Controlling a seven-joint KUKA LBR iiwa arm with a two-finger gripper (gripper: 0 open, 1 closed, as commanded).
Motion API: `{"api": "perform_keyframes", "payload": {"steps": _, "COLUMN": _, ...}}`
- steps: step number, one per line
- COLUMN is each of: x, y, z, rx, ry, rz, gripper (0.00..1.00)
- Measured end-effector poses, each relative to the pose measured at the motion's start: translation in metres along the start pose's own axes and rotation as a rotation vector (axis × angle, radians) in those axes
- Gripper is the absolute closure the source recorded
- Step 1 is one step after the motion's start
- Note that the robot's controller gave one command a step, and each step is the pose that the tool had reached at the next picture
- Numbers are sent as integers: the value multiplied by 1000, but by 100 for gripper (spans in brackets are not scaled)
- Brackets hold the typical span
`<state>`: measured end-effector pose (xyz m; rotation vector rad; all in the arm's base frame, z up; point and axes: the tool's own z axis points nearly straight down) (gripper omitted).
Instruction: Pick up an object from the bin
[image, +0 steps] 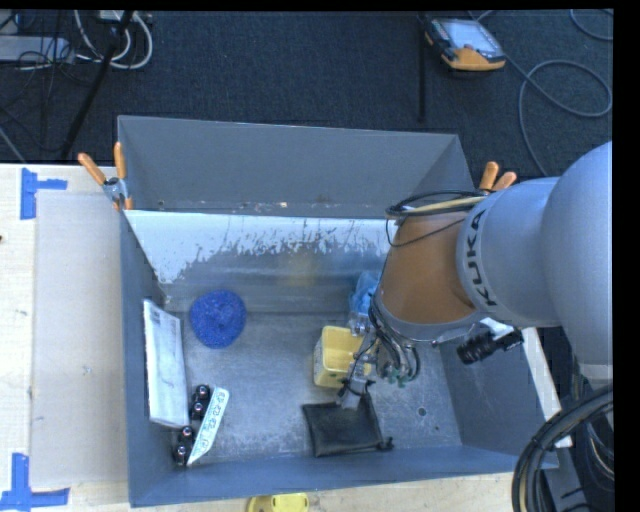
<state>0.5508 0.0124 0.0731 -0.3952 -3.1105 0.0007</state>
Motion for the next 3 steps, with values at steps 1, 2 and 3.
{"api": "perform_keyframes", "payload": {"steps": 1, "x": 2, "y": -1, "z": -19, "rx": 1, "ry": 6, "rz": 0, "gripper": 100}}
{"api": "perform_keyframes", "payload": {"steps": 2, "x": 0, "y": 0, "z": -42, "rx": -1, "ry": -1, "rz": 0, "gripper": 100}}
{"api": "perform_keyframes", "payload": {"steps": 3, "x": -1, "y": 0, "z": -56, "rx": -2, "ry": -6, "rz": -1, "gripper": 100}}
